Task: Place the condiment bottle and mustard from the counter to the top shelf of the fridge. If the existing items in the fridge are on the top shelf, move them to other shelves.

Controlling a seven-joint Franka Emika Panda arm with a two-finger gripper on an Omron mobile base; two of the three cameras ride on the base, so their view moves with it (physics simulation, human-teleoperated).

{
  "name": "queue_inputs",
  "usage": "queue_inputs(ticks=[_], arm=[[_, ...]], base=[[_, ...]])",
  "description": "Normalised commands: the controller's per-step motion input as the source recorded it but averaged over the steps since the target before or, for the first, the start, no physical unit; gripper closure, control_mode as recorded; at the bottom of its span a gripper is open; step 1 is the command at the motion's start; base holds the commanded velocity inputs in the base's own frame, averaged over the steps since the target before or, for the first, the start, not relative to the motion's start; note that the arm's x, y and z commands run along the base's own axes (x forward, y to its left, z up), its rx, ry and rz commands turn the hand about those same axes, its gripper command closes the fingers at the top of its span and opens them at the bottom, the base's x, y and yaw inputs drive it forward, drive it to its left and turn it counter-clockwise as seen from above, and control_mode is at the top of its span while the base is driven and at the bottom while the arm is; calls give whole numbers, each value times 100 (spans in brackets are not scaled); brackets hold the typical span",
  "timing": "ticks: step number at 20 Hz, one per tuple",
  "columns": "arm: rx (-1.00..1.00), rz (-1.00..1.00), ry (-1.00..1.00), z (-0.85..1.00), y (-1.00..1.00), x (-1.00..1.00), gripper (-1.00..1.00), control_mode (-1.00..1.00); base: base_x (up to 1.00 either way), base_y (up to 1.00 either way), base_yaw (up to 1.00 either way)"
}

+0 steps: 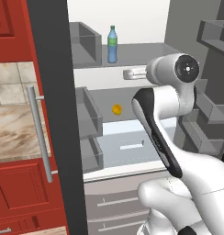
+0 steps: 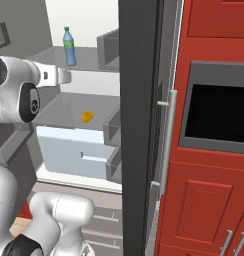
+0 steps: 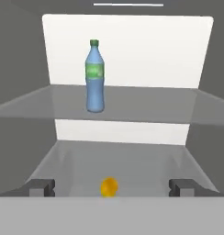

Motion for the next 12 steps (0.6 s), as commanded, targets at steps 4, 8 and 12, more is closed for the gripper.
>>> queue_inputs(ticks=[4,8,12], arm=[[10,7,0,74,11,26,-100,-100],[17,15,5,27,0,42,-100,-100],[4,6,3,0,0,30,-100,-100]], base=[[0,0,0],[0,0,0],[0,0,0]])
